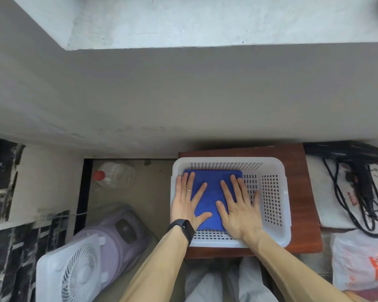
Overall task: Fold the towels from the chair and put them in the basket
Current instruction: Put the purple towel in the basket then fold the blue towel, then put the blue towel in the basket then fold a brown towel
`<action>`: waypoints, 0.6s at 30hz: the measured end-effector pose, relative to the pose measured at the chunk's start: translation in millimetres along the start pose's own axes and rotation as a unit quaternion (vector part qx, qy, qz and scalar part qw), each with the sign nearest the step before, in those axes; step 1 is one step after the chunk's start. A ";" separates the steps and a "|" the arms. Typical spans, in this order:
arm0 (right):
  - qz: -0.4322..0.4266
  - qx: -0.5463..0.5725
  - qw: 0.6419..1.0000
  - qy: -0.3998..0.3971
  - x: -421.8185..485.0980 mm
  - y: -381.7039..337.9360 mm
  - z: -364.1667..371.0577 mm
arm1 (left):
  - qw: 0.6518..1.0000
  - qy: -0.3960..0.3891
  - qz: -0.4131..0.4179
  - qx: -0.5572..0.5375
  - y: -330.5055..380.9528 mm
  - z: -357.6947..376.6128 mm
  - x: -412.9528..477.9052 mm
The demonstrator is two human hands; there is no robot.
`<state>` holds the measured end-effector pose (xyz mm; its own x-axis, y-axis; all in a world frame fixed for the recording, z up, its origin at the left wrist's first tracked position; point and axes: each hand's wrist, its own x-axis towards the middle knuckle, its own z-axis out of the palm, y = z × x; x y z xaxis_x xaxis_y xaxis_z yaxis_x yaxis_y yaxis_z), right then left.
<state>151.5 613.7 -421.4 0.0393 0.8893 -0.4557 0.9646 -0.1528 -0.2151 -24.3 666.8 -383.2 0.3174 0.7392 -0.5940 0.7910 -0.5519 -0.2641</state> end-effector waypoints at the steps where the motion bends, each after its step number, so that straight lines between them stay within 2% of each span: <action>1: 0.002 0.001 1.000 -0.003 1.0 -1.2 -1.4 | 1.000 -0.001 -0.002 0.001 -0.6 0.8 1.6; 4: 0.008 0.014 0.999 -0.044 2.9 -6.2 -7.0 | 1.000 -0.009 -0.005 -0.001 -2.4 2.7 2.5; 7: 0.010 0.039 0.992 -0.117 2.4 -11.6 -21.7 | 0.999 -0.013 -0.010 -0.036 -5.2 0.3 -1.2; 10: -0.013 0.024 0.984 -0.174 2.0 -11.6 -52.4 | 0.997 -0.025 -0.002 -0.069 -11.3 -13.9 -9.0; 14: -0.027 0.029 0.985 -0.169 -14.1 2.1 -103.8 | 0.993 -0.034 -0.028 -0.113 -8.1 -42.5 -33.1; 16: -0.030 0.053 0.986 -0.157 -31.0 13.6 -124.2 | 0.983 -0.028 -0.056 -0.172 -2.2 -58.0 -54.6; 18: -0.062 0.066 0.987 -0.131 -47.8 26.5 -141.3 | 0.959 0.008 -0.092 -0.267 2.1 -77.5 -80.2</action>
<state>212.0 628.1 -283.3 -0.1629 0.7659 -0.6220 0.9144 -0.1197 -0.3868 -7.6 636.3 -277.2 0.1510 0.8128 -0.5625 0.9882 -0.1378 0.0662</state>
